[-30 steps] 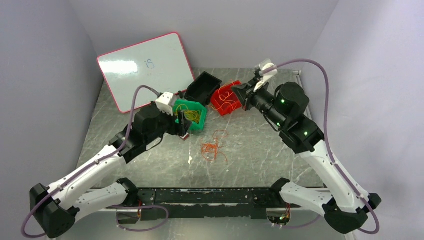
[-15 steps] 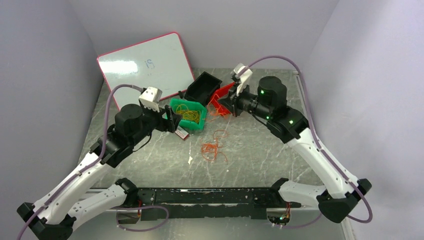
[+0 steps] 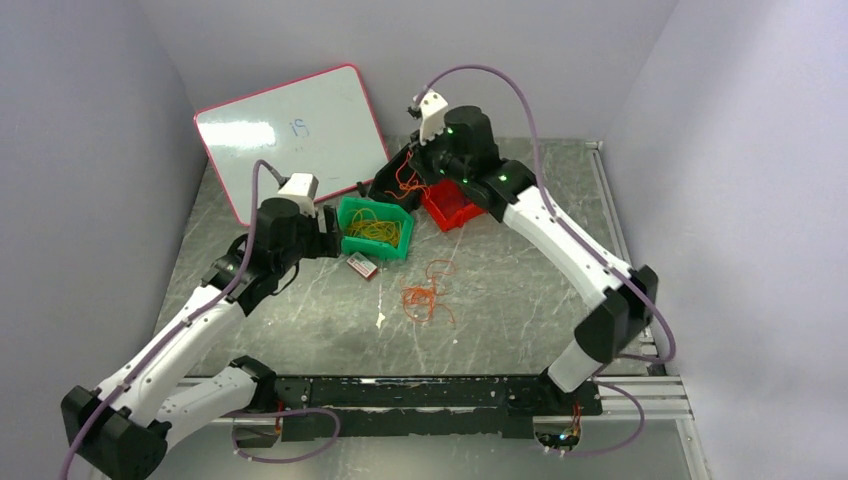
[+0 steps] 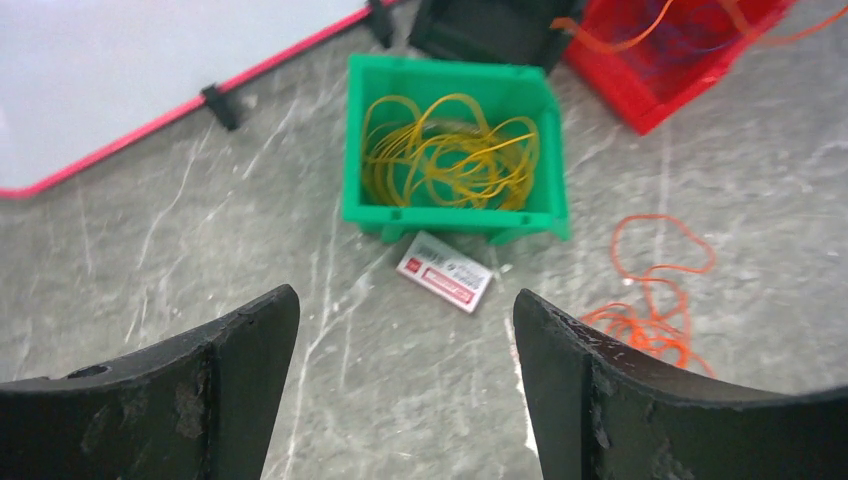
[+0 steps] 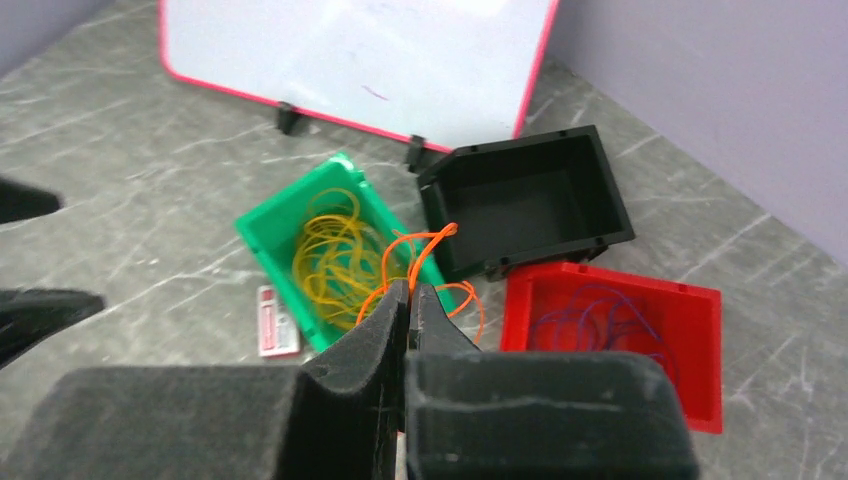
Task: Untangle the cables
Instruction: Place the cable in the bin.
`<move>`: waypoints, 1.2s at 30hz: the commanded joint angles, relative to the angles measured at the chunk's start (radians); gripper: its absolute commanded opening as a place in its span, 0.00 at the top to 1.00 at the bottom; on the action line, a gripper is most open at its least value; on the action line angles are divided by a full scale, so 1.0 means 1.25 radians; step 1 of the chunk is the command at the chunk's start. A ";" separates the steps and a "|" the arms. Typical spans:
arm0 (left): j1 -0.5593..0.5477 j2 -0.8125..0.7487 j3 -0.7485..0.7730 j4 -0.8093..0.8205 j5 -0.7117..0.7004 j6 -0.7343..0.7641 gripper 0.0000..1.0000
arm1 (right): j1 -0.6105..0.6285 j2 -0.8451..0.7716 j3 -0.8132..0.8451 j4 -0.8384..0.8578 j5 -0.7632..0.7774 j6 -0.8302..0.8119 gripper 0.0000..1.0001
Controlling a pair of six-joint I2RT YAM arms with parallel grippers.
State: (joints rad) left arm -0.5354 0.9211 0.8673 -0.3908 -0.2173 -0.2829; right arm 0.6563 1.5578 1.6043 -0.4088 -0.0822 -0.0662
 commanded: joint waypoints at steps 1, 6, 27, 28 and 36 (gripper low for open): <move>0.056 0.027 -0.023 0.009 0.023 -0.005 0.17 | -0.023 0.102 0.075 0.026 0.086 -0.028 1.00; 0.097 0.055 -0.059 0.047 0.057 0.007 0.18 | -0.060 0.209 0.132 0.089 0.081 -0.049 1.00; 0.135 0.095 -0.066 0.084 0.111 0.026 0.22 | -0.126 0.489 0.274 0.192 -0.038 0.022 1.00; 0.135 0.095 -0.065 0.084 0.112 0.026 0.22 | -0.126 0.506 0.279 0.187 -0.043 0.023 1.00; 0.136 0.099 -0.064 0.085 0.131 0.034 0.23 | -0.126 0.589 0.297 0.151 -0.048 0.023 1.00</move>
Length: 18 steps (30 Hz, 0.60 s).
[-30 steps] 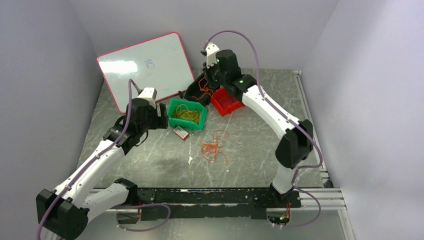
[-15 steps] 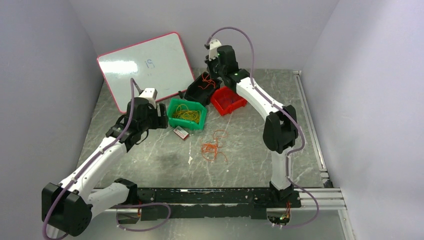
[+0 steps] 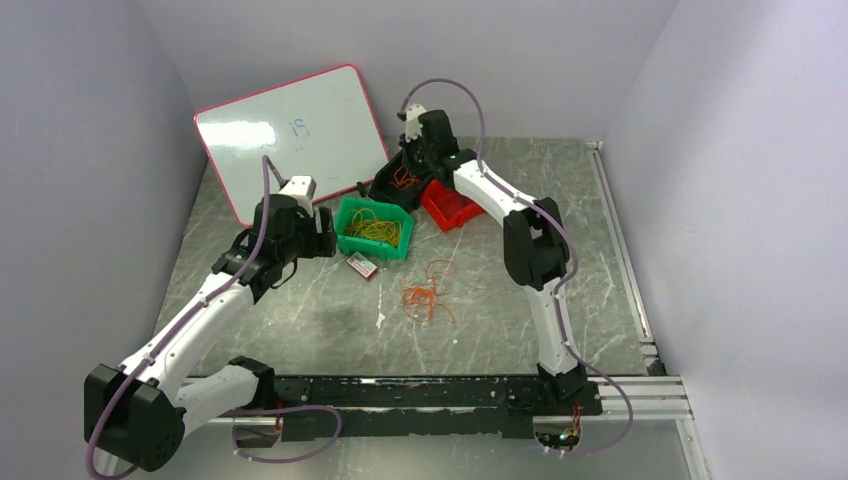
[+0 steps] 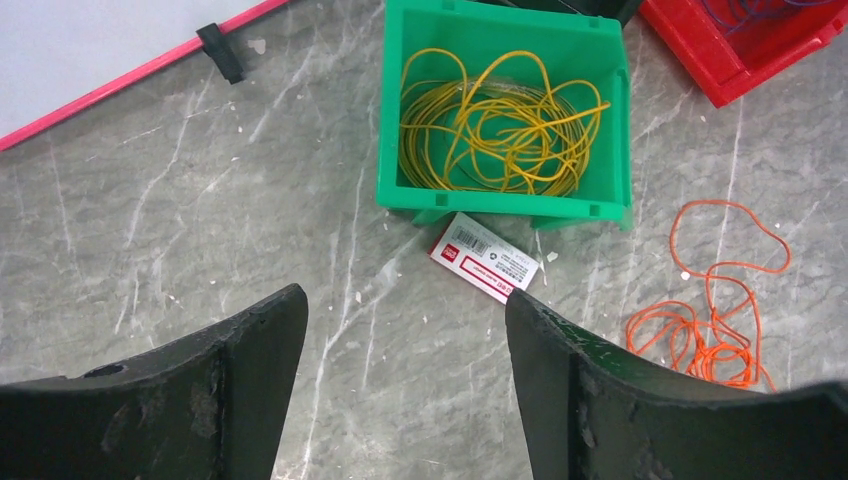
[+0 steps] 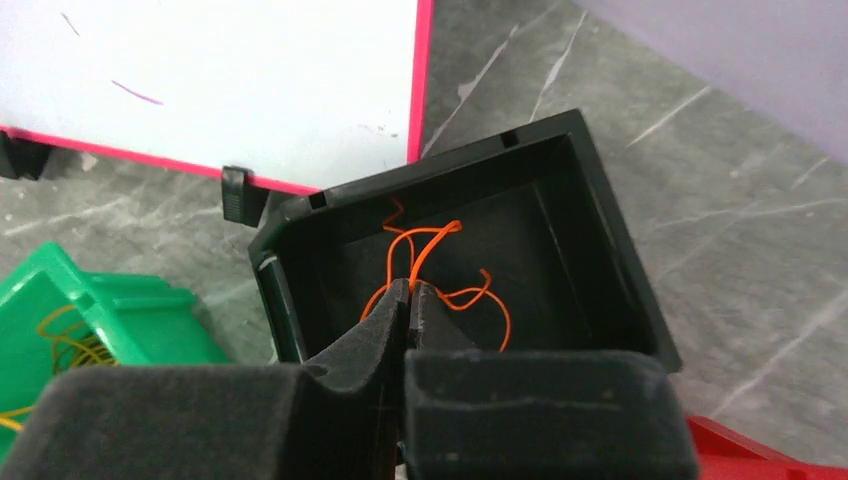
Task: Untangle the cables
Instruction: Place the cable in the bin.
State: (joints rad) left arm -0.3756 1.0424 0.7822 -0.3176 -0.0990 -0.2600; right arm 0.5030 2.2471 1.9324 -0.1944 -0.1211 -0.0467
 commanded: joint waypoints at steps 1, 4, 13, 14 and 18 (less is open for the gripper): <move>0.008 0.006 0.006 0.026 0.044 0.018 0.24 | -0.004 0.047 0.038 -0.021 -0.022 0.007 1.00; 0.008 0.017 0.011 0.023 0.063 0.024 0.26 | -0.004 0.074 0.051 -0.022 -0.027 0.007 1.00; 0.009 -0.007 0.002 0.034 0.051 0.025 0.25 | -0.004 0.057 0.042 -0.010 -0.047 0.001 0.82; 0.009 -0.007 0.002 0.034 0.051 0.025 0.25 | -0.004 0.047 0.040 -0.009 -0.042 -0.002 0.77; 0.009 -0.001 0.007 0.025 0.056 0.026 0.26 | -0.004 0.014 0.040 -0.022 -0.024 -0.019 0.59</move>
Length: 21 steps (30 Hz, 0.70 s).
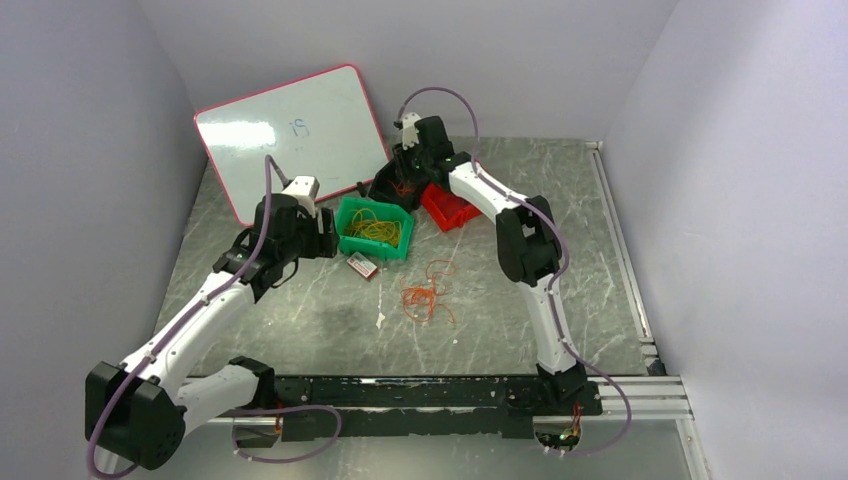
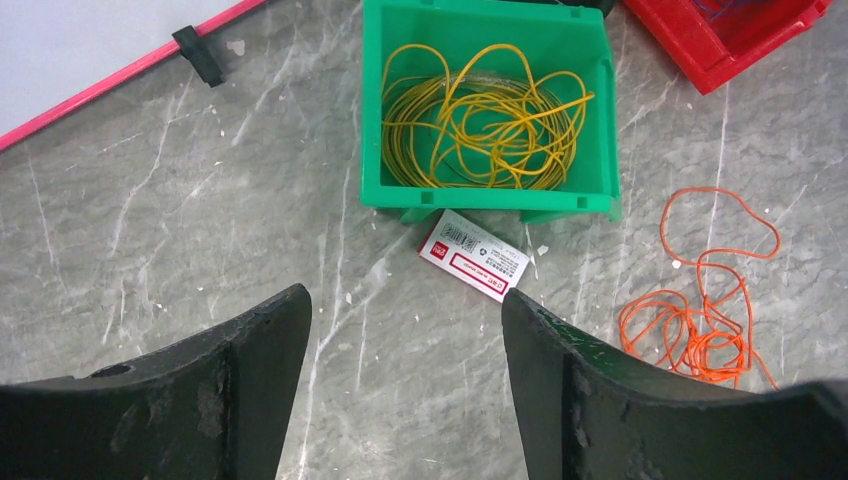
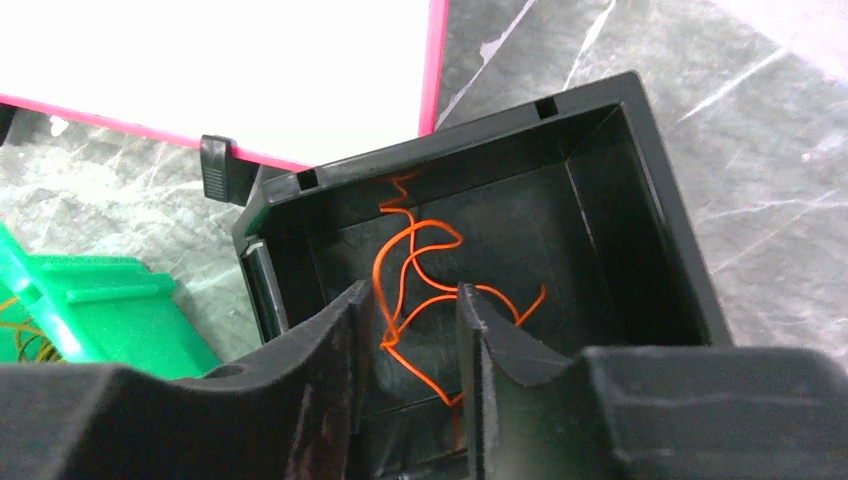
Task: Untangle the cables
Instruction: Place the cable in the bin.
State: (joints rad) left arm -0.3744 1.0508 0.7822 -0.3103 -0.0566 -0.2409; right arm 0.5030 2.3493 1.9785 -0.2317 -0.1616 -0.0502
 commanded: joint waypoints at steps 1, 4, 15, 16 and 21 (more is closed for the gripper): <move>0.008 -0.008 0.007 0.020 0.021 0.009 0.26 | -0.004 -0.075 -0.001 0.005 0.013 -0.018 0.56; 0.009 -0.013 0.005 0.025 0.019 0.008 0.25 | -0.004 -0.107 -0.024 0.011 0.037 -0.025 0.51; 0.011 -0.031 -0.006 0.070 0.089 -0.006 0.25 | -0.004 -0.445 -0.346 0.129 0.129 0.009 0.40; 0.010 -0.033 -0.007 0.084 0.105 -0.013 0.24 | -0.004 -0.473 -0.370 0.118 0.118 0.012 0.40; 0.005 -0.002 0.015 0.131 0.246 -0.063 0.25 | -0.004 -0.591 -0.438 -0.032 0.053 0.030 0.39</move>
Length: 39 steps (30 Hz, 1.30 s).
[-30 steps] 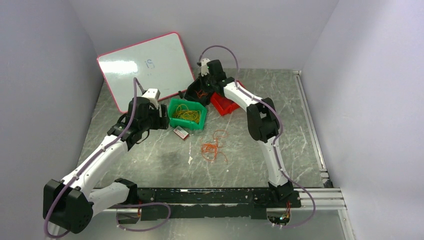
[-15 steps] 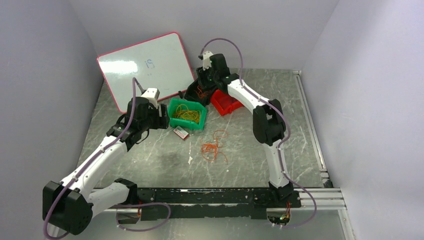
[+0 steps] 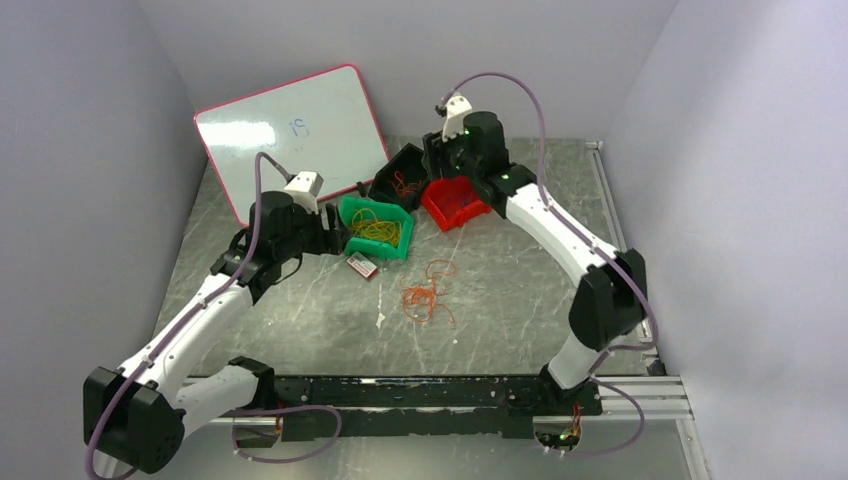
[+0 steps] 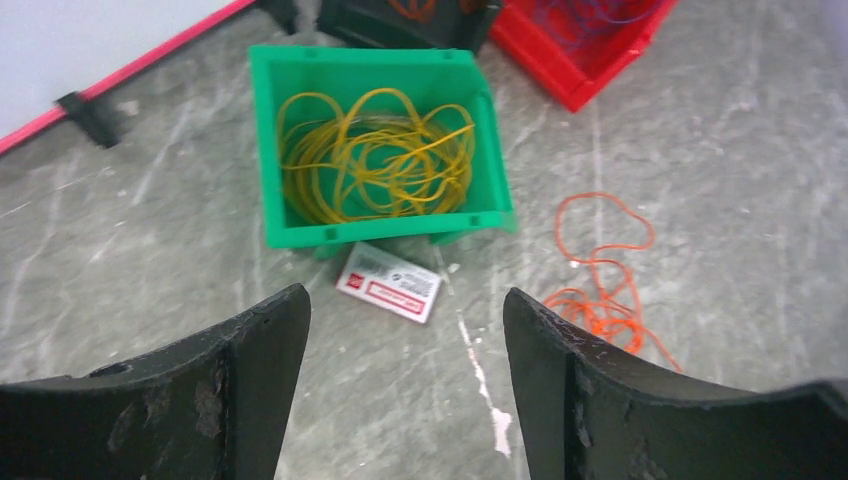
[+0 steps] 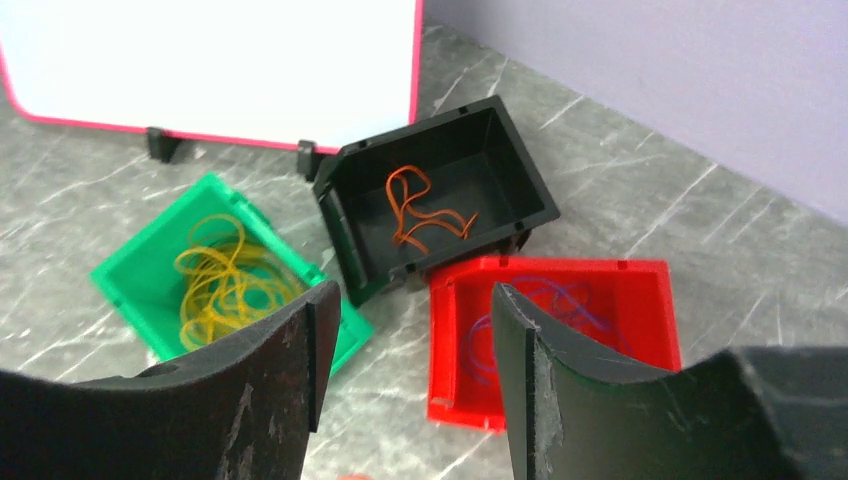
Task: Untangle the cables
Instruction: Place the cable in the bin, then untie the cable.
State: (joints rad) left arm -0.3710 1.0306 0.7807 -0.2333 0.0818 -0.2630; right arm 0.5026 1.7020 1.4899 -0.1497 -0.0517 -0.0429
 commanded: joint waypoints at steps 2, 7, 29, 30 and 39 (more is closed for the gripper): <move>-0.010 0.023 0.005 0.096 0.154 -0.069 0.25 | -0.003 -0.129 -0.095 -0.140 -0.053 0.059 0.39; -0.070 0.033 -0.026 0.118 0.130 -0.090 0.24 | 0.036 -0.275 -0.305 -0.103 -0.220 0.084 0.42; -0.082 -0.010 -0.034 0.107 0.050 -0.144 0.24 | 0.251 -0.387 -0.752 0.376 -0.189 -0.140 0.45; -0.082 -0.011 -0.034 0.106 0.048 -0.143 0.24 | 0.253 -0.375 -0.749 0.381 -0.186 -0.141 0.45; -0.082 -0.017 -0.019 0.069 0.036 -0.113 0.23 | 0.261 -0.272 -0.709 0.420 -0.219 -0.124 0.50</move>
State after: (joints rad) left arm -0.4698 1.0317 0.7486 -0.1326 0.1566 -0.4248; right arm 0.8150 1.3231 0.5587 0.3256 -0.3073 -0.1955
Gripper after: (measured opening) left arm 0.768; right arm 0.515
